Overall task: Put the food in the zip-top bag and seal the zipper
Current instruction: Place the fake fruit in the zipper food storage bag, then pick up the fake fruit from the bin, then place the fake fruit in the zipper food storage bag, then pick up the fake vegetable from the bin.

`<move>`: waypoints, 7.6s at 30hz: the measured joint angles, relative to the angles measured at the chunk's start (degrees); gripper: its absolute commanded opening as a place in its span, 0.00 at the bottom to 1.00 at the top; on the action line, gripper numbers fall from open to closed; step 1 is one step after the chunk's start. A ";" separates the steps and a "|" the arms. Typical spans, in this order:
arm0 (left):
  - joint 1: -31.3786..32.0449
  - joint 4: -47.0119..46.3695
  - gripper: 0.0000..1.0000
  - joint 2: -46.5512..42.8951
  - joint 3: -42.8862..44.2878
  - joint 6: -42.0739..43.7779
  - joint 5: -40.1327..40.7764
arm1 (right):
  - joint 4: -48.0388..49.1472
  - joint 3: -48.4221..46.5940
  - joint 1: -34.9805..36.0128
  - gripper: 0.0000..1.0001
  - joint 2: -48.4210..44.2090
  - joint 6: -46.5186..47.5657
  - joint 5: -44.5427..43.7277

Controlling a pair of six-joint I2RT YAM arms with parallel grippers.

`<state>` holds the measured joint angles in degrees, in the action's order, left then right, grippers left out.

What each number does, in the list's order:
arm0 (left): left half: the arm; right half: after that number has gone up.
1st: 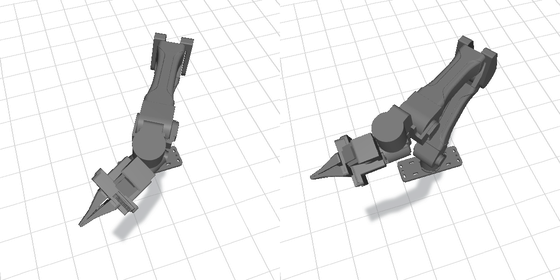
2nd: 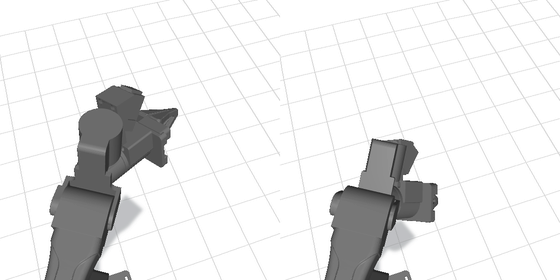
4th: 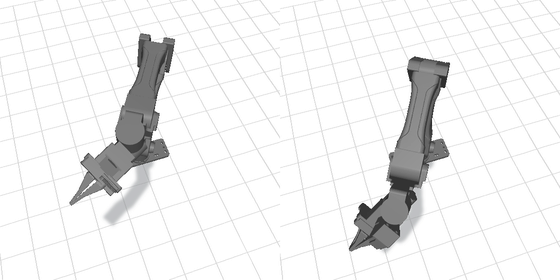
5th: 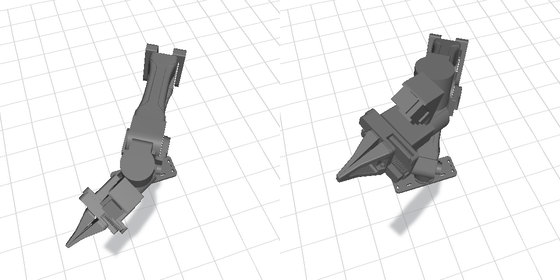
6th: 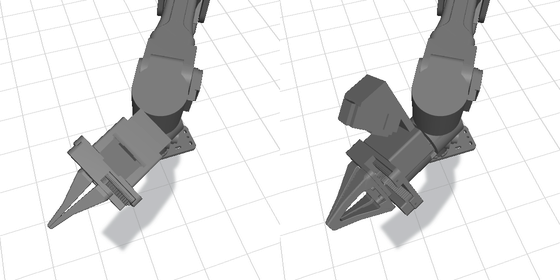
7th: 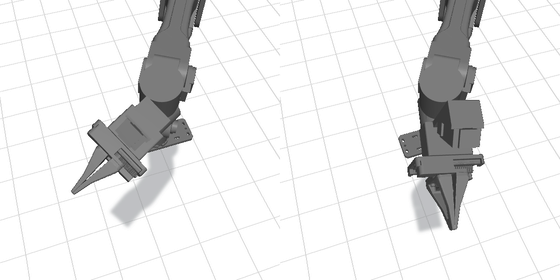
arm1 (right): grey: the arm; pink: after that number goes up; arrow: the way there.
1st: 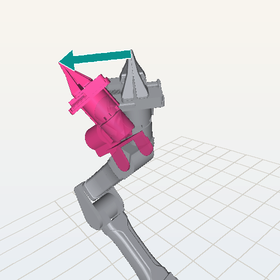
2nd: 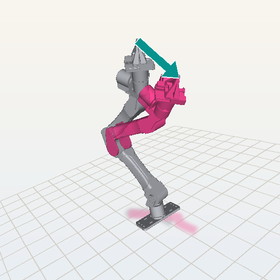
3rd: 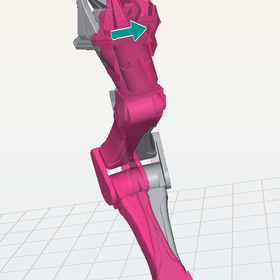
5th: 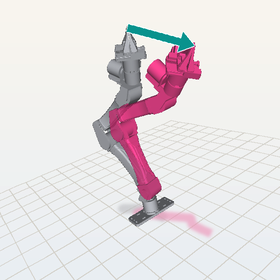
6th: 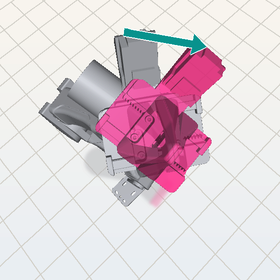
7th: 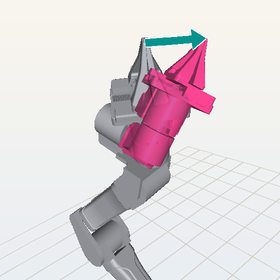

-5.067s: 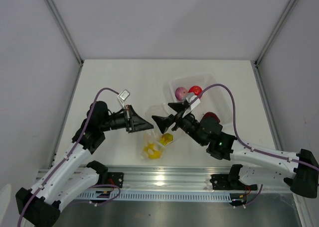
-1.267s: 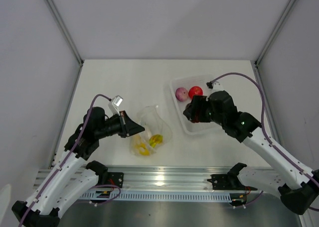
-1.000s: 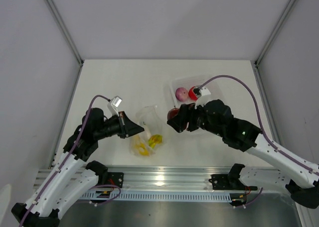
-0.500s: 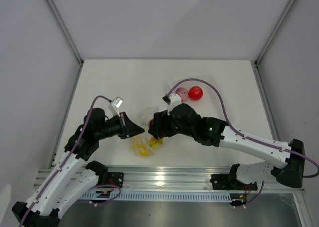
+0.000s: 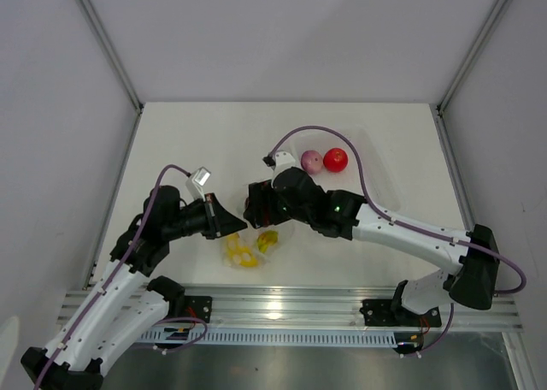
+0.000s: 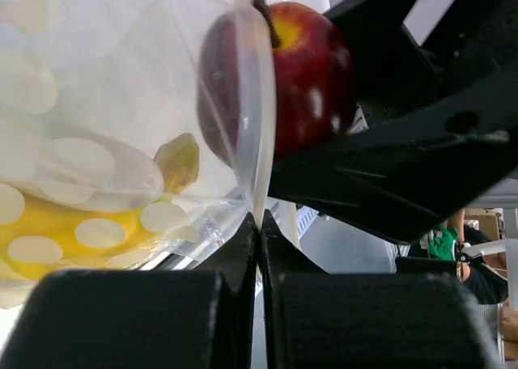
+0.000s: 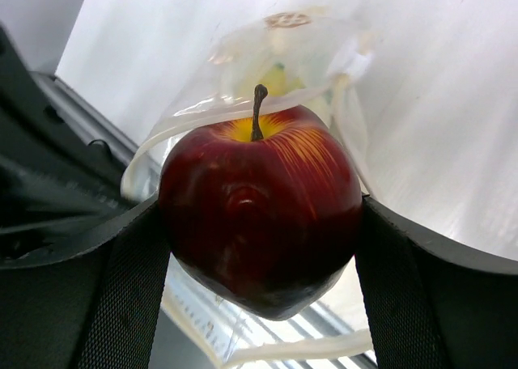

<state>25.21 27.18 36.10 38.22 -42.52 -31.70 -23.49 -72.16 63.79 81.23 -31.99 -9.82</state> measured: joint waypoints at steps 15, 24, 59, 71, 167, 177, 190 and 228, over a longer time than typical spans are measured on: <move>0.07 0.42 0.00 -0.15 1.33 -0.04 -0.52 | -0.28 -1.03 -1.99 0.99 2.27 2.12 -1.60; 0.04 0.44 0.01 -0.17 1.36 -0.04 -0.48 | -3.76 -0.94 -2.14 0.99 -2.86 1.49 -4.57; 0.07 -2.36 0.01 1.88 2.75 4.11 -1.01 | 5.79 -1.84 -43.32 0.95 19.52 -5.95 -11.54; 0.07 -5.57 0.01 6.47 3.17 6.10 -0.11 | 10.36 -9.88 -44.74 0.94 33.51 -5.97 -8.70; 0.07 -6.12 0.01 3.87 -0.26 -4.22 -7.58 | 8.11 14.03 -4.61 0.51 -9.11 -10.08 3.96; 0.07 -6.12 0.01 3.78 -0.26 -4.57 -7.67 | 7.93 14.03 -4.50 0.88 -8.70 -10.08 2.56; 0.07 -6.14 0.01 3.63 -0.26 -4.57 -7.74 | 6.99 13.84 -4.50 0.99 -7.19 -9.97 1.05; 0.04 -4.92 0.01 6.67 1.92 1.03 -4.92 | 16.50 -7.06 -46.29 0.89 30.91 -2.91 13.40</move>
<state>25.26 22.26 42.76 40.14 -41.50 -36.62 -6.98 -79.22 17.50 112.14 -34.89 3.57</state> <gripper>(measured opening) 0.005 0.900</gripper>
